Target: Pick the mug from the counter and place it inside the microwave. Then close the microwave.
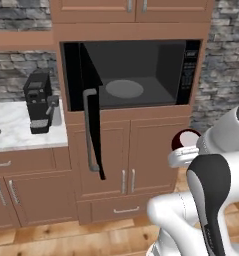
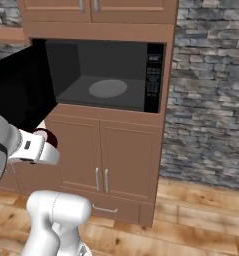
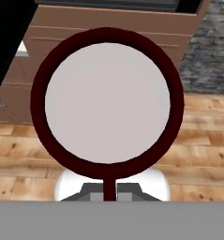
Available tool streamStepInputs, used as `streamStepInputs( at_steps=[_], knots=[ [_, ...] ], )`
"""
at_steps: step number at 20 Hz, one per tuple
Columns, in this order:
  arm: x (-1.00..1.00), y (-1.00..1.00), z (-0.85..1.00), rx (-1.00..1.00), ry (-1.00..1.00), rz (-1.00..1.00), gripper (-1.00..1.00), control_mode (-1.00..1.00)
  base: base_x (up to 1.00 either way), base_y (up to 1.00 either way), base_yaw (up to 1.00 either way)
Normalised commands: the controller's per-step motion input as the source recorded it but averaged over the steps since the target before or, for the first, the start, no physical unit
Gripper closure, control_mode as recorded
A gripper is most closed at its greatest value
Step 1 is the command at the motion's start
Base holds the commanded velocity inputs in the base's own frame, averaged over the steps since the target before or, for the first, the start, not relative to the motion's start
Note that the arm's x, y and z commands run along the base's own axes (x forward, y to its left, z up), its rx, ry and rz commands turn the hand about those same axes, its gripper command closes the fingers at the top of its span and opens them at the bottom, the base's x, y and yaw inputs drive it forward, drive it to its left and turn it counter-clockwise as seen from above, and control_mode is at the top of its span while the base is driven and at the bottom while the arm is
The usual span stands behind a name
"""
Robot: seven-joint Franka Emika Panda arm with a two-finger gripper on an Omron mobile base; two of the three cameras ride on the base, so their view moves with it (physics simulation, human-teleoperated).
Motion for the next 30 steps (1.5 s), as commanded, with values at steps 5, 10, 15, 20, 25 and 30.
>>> streamStepInputs(
  at_steps=[5,10,15,20,25,30],
  knots=[
    [0.00,0.00,0.00,0.00,0.00,0.00,1.00,1.00,0.42,-0.29,0.00],
    [0.00,0.00,0.00,0.00,0.00,0.00,1.00,1.00,0.64,-0.02,0.00],
    [0.00,0.00,0.00,0.00,0.00,0.00,1.00,1.00,0.46,0.00,0.00],
    [0.00,0.00,0.00,0.00,0.00,0.00,1.00,1.00,0.24,0.02,0.00],
    [0.00,0.00,0.00,0.00,0.00,0.00,1.00,1.00,0.00,0.08,0.00],
    [0.00,0.00,0.00,0.00,0.00,0.00,1.00,1.00,0.00,0.00,0.00]
  ],
)
